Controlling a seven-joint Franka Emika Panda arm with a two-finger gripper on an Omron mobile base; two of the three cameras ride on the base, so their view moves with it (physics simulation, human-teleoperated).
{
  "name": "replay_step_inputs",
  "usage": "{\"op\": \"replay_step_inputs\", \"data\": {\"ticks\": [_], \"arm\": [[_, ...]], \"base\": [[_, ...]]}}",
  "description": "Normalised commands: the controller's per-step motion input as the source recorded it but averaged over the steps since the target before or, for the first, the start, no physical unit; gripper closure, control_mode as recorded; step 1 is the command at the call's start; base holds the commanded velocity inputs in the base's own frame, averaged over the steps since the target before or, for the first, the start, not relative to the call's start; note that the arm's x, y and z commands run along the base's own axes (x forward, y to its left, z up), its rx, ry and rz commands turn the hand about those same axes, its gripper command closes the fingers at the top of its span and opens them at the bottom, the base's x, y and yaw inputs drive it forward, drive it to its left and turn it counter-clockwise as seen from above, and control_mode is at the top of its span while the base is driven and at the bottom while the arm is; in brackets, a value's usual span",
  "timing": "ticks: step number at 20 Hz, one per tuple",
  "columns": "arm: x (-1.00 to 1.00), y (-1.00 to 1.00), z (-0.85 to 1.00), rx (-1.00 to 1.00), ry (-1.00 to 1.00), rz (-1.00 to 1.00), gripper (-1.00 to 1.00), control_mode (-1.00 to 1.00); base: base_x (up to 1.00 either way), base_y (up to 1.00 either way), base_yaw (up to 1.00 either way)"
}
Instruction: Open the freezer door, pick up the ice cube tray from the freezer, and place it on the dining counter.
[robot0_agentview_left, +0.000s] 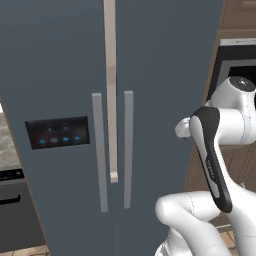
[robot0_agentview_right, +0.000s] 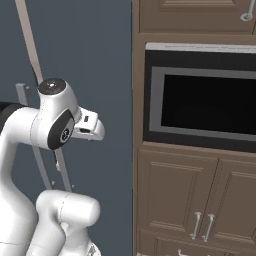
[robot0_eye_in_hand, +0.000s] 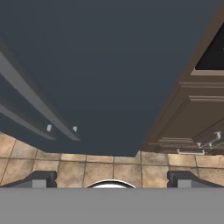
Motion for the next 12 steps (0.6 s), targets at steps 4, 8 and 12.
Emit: {"op": "replay_step_inputs", "data": {"ticks": [4,8,12], "arm": [[0.0,0.0,0.0,0.0,0.0,0.0,-1.0,1.0],[0.0,0.0,0.0,0.0,0.0,0.0,-1.0,1.0],[0.0,0.0,0.0,0.0,0.0,0.0,-1.0,1.0]], "base": [[0.02,0.0,0.0],[0.17,-0.01,0.0],[0.23,-0.07,0.0]]}}
